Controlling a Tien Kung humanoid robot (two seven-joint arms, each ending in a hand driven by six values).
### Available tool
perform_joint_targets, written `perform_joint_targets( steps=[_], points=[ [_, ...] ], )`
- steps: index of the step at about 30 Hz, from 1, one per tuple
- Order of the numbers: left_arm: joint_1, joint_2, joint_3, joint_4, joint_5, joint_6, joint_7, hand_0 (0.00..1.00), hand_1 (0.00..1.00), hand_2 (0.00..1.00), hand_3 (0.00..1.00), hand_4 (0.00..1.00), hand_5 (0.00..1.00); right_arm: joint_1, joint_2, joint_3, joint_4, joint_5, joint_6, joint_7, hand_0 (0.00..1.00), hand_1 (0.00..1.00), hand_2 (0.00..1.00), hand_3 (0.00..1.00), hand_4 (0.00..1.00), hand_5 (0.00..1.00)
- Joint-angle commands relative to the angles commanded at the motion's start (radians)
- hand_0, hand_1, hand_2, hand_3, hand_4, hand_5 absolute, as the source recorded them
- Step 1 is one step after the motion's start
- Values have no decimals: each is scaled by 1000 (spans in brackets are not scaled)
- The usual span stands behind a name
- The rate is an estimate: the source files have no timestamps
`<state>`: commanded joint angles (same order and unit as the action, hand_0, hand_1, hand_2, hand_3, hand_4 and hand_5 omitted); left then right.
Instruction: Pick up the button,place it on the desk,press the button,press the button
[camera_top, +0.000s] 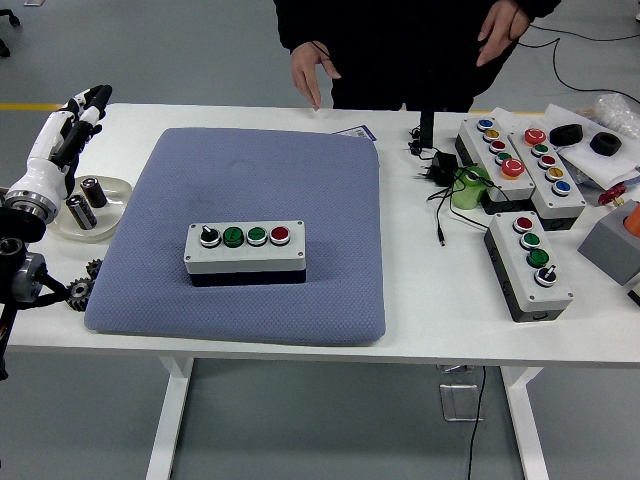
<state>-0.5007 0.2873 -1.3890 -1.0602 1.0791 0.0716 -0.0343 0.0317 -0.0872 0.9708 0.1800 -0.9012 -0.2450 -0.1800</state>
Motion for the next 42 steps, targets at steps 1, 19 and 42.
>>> perform_joint_targets(
  steps=[1, 19, 42],
  points=[
    [0, 0, 0, 1, -39, -6, -4, 888, 903, 955, 930, 835, 975, 0, 0, 0, 0, 0, 0, 0, 774, 744, 747, 596, 212, 156],
    [-3, 1, 11, 12, -402, -17, -13, 905, 906, 947, 924, 813, 998, -2, 1, 6, 0, -5, -1, -2, 773, 743, 747, 595, 211, 159],
    [-3, 1, 15, 20, -406, 14, -17, 923, 917, 960, 946, 802, 998, 0, 3, 18, 0, -18, 0, -3, 773, 743, 746, 595, 211, 157]
  ],
)
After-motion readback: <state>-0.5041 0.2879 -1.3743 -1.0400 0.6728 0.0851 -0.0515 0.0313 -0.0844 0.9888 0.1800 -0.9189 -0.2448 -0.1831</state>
